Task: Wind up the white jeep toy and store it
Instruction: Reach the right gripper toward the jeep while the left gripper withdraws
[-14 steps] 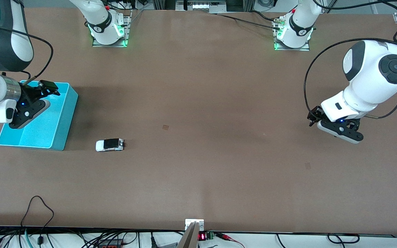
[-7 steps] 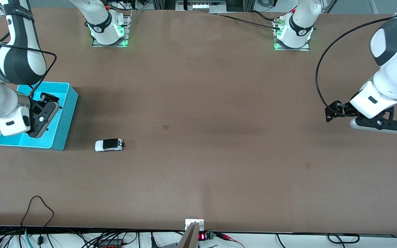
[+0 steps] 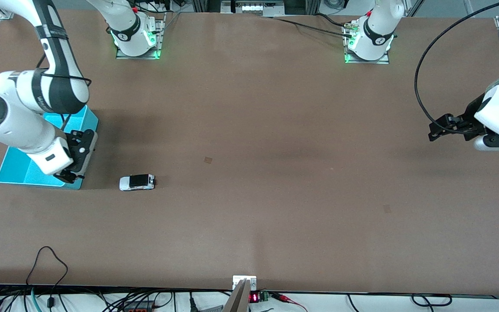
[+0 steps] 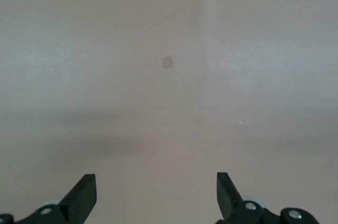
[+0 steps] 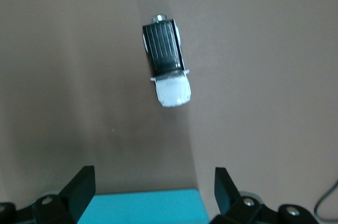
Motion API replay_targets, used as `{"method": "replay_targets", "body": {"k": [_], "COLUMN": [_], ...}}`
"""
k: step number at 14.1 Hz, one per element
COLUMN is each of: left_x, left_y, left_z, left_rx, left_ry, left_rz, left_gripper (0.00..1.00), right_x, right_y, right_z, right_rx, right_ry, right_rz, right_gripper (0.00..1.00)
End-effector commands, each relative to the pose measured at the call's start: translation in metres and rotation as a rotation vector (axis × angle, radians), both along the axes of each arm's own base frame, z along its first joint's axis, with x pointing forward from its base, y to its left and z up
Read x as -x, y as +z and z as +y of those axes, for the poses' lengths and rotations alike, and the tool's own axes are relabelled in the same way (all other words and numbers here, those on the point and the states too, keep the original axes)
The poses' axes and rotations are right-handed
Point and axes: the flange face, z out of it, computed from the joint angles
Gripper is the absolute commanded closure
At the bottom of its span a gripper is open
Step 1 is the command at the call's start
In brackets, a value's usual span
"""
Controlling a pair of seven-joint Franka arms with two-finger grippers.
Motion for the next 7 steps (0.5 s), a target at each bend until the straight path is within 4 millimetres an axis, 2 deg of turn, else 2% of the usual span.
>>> {"method": "replay_targets", "body": {"k": [1,5,7], "left_x": [0.014,0.029,0.032], "left_y": [0.021,0.024,0.025], "left_z": [-0.008,-0.004,0.000], "left_rx": [0.008,0.002,0.002], "left_ry": [-0.011,-0.004,0.004], "left_rz": [0.004,0.018,0.010], "left_gripper": [0.00,0.00,0.00], "right_x": [-0.004,-0.010,-0.008], "right_y": [-0.029,-0.087,-0.109], "right_z": [0.024,0.059,0.060], "right_rx": [0.005,-0.004,-0.004], "right_ry": [0.072,0.195,0.202], "right_rz": [-0.001,-0.013,0.012], "right_gripper": [0.00,0.00,0.00]}}
